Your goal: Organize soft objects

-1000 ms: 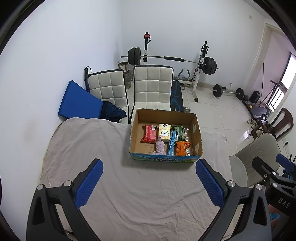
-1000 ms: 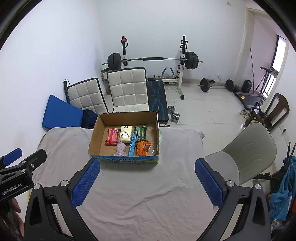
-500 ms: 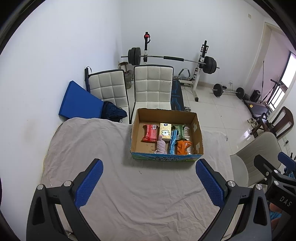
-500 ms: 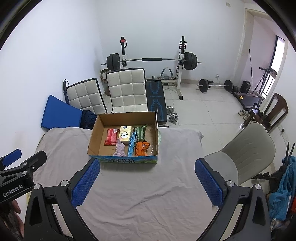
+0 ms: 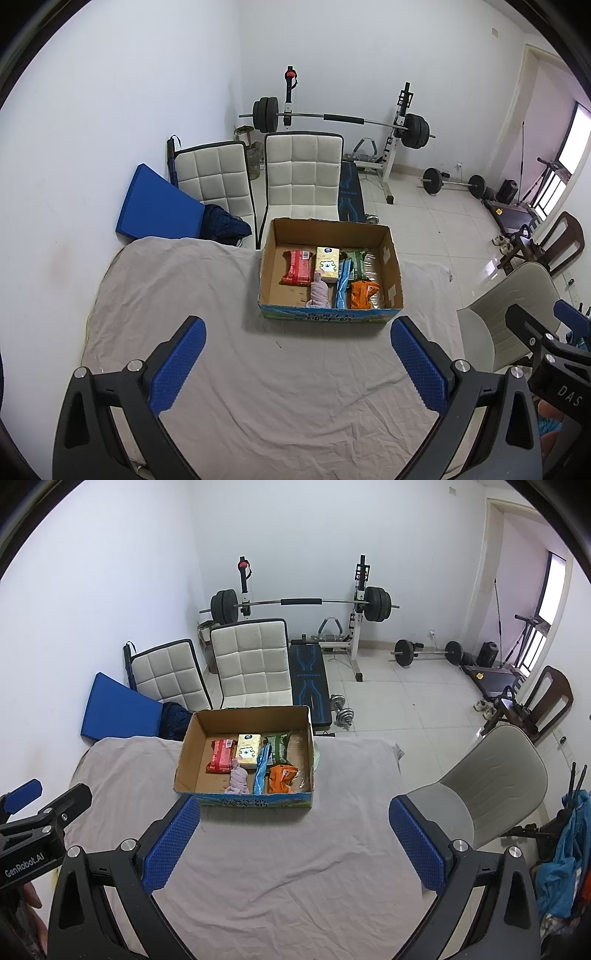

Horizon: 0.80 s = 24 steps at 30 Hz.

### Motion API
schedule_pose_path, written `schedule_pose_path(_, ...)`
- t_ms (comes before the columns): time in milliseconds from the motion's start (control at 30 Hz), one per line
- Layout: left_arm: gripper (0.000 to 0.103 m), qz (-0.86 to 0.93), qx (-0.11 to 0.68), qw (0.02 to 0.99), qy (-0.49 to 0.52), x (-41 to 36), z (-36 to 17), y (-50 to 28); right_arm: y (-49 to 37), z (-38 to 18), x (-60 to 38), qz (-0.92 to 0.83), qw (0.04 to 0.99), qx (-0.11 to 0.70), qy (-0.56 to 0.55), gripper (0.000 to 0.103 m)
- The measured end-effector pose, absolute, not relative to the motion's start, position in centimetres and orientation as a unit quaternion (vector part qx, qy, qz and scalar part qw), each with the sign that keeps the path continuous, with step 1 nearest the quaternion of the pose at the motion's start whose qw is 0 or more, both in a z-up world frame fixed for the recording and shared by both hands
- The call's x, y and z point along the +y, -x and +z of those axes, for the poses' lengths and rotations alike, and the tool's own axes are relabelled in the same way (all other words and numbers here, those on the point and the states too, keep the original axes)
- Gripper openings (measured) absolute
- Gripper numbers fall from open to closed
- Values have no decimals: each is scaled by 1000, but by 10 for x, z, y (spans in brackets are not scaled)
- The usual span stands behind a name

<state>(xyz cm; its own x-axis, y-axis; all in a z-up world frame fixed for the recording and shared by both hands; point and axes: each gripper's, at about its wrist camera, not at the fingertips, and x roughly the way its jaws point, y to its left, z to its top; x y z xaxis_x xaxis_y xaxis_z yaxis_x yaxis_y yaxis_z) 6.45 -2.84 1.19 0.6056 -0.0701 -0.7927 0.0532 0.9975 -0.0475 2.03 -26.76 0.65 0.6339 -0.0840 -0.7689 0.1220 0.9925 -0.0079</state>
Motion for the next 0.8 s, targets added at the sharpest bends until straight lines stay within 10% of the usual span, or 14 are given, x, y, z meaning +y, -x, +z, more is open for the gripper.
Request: schedule_pose_path(800,103,-32,433,901,7,-26,22,-63,-19,14,-266,-69,905,419,-18,103)
